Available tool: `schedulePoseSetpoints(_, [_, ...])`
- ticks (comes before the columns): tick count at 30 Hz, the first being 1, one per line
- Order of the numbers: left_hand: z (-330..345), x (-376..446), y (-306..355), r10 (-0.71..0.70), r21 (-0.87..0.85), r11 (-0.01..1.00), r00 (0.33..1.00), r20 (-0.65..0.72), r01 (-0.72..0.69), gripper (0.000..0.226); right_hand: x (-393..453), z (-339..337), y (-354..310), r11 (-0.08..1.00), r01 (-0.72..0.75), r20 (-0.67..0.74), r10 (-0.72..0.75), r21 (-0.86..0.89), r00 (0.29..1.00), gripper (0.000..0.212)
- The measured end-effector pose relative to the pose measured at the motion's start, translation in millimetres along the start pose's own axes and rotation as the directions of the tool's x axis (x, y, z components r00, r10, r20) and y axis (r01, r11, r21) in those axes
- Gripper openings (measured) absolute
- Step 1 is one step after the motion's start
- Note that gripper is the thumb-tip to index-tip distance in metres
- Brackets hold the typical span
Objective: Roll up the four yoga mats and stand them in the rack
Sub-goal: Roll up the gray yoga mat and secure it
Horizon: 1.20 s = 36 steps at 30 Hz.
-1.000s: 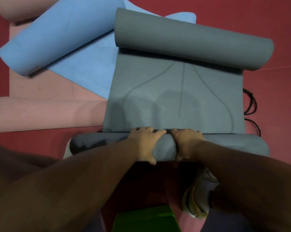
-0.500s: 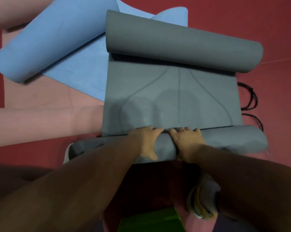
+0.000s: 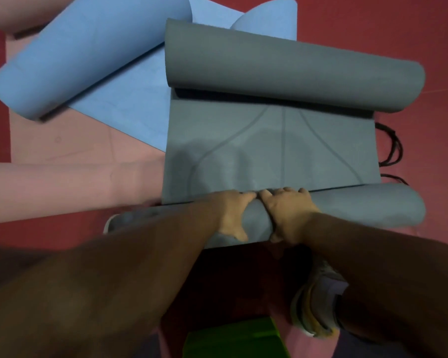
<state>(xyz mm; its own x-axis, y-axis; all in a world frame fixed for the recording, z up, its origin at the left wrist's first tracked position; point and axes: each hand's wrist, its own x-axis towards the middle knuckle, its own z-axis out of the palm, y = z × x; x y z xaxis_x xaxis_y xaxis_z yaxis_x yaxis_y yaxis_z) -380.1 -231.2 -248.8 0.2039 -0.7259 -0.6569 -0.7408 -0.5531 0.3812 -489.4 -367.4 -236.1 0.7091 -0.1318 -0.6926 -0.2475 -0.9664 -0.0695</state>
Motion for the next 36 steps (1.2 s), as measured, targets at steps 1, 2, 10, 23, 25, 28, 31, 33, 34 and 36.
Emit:
schedulePoseSetpoints(1, [9,-4,5,-0.008,0.083,0.996,0.997,-0.071,0.014,0.112,3,-5,3,1.000,-0.001,0.051,-0.001,0.025,0.999,0.099])
schedulePoseSetpoints(2, [19,-8,12,-0.016,0.189,0.981,0.993,-0.116,0.037,0.118,5,-7,6,0.998,0.002,0.100,-0.007,0.055,0.995,0.100])
schedulePoseSetpoints(10, [17,9,6,-0.052,0.159,0.986,0.998,-0.045,0.059,0.098,-6,15,-11,1.000,-0.018,0.006,0.018,-0.011,1.000,0.122])
schedulePoseSetpoints(23, [42,-9,31,-0.099,0.192,0.973,0.984,-0.149,0.127,0.105,3,-7,1,0.996,0.017,0.207,-0.034,0.083,0.978,0.099])
schedulePoseSetpoints(25, [33,-2,19,-0.122,0.130,0.983,0.989,-0.084,0.132,0.096,-3,2,-7,0.999,-0.014,0.137,0.007,0.049,0.991,0.111])
schedulePoseSetpoints(28, [2,6,-2,-0.102,-0.080,0.990,0.977,0.188,0.118,0.094,-8,5,-9,0.999,0.011,0.073,-0.008,-0.038,0.997,0.126])
schedulePoseSetpoints(31, [-2,8,-5,-0.079,-0.180,0.975,0.962,0.262,0.129,0.095,-8,11,-11,0.998,0.061,0.060,-0.058,-0.035,0.997,0.117])
schedulePoseSetpoints(33, [12,2,3,-0.089,-0.132,0.985,0.987,0.133,0.107,0.108,-2,8,-8,0.999,0.049,0.070,-0.048,-0.016,0.996,0.105])
schedulePoseSetpoints(34, [20,-2,7,-0.098,-0.050,0.994,0.994,0.050,0.101,0.118,2,3,-4,0.999,0.038,0.096,-0.038,0.000,0.995,0.102])
schedulePoseSetpoints(36, [36,-12,14,-0.099,0.197,0.974,0.993,-0.063,0.110,0.132,10,-8,5,0.998,0.022,0.165,-0.031,0.051,0.986,0.102])
